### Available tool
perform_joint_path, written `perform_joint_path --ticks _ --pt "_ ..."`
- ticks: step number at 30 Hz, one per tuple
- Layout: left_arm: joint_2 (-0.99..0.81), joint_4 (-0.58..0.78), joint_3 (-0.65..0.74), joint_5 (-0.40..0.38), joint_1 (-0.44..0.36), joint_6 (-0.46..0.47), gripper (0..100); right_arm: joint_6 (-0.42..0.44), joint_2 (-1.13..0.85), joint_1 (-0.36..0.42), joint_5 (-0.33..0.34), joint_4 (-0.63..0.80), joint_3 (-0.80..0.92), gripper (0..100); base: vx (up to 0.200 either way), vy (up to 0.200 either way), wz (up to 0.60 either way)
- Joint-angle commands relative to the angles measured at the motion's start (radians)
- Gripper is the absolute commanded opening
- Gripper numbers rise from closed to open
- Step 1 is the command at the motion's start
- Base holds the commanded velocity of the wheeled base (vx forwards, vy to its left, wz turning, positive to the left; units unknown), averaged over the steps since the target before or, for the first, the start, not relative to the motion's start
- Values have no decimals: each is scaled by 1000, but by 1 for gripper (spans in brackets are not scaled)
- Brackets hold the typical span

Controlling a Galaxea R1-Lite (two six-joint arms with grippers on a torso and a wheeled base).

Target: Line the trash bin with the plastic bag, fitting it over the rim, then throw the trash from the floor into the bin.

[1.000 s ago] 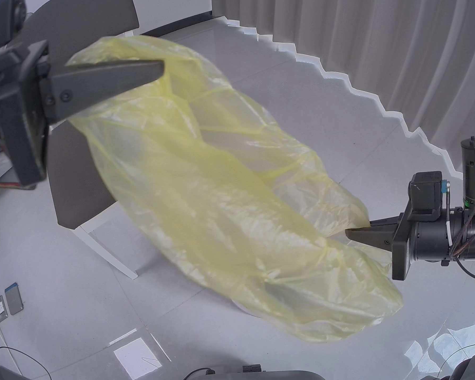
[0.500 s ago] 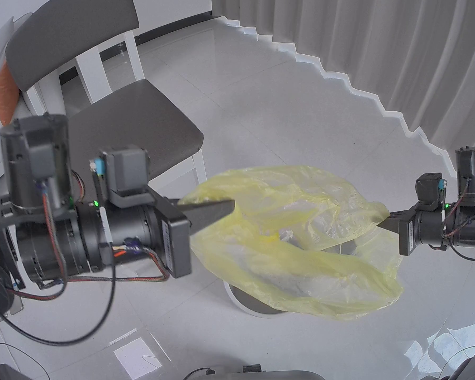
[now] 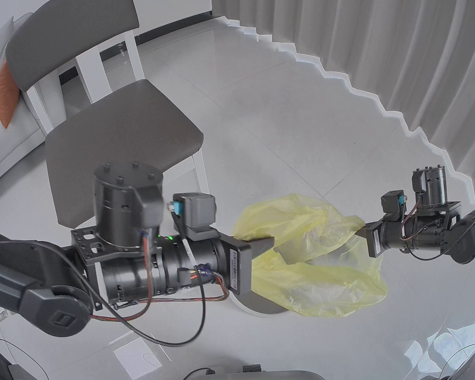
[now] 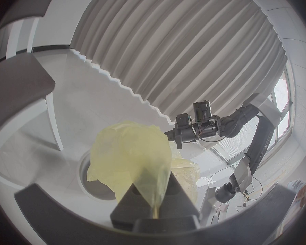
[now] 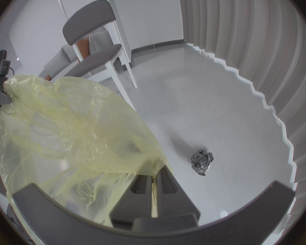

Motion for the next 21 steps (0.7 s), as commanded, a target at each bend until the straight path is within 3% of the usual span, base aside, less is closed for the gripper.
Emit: perform_joint_path --ticks 1,11,21 --pt "106 -7 -7 -1 -10 -14 0 -13 111 -10 5 -12 0 0 0 0 0" --pt "155 -66 34 -4 2 -14 0 -30 226 -33 11 -89 -14 0 0 0 0" --pt "296 -116 -75 -17 84 -11 0 -30 346 -47 30 -107 -132 0 0 0 0"
